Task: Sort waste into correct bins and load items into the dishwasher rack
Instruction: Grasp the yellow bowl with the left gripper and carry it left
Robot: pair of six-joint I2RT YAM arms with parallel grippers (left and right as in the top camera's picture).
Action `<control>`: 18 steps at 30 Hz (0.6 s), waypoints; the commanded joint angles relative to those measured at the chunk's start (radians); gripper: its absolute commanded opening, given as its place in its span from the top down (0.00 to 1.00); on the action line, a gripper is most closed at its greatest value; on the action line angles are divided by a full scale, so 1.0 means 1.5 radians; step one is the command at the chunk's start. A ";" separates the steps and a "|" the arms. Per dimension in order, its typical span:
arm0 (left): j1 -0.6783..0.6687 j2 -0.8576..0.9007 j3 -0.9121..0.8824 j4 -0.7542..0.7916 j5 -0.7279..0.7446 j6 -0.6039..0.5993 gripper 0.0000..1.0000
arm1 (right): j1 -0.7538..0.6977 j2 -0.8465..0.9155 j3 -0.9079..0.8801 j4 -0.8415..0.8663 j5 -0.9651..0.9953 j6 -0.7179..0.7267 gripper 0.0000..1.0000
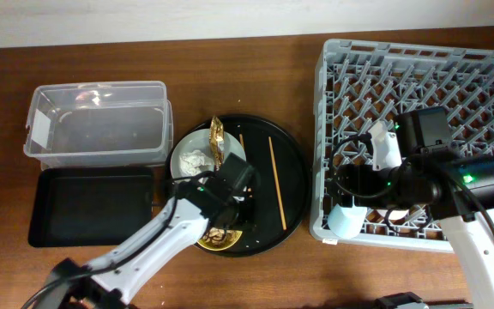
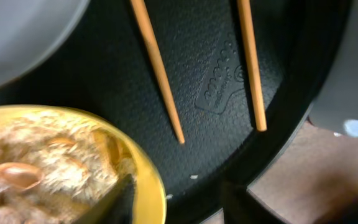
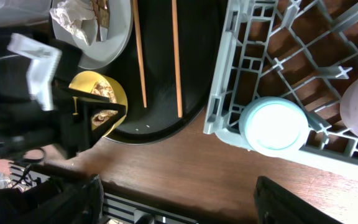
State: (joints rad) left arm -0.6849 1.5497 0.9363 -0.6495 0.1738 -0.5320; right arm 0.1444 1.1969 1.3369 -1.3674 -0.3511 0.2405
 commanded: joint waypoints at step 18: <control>-0.025 0.084 0.097 -0.142 -0.140 -0.054 0.99 | 0.004 -0.004 -0.004 -0.001 0.011 0.008 0.21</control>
State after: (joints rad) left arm -0.7193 1.6627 1.0424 -0.8139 -0.0074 -0.6102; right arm 0.1444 1.1969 1.3369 -1.3678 -0.3473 0.2512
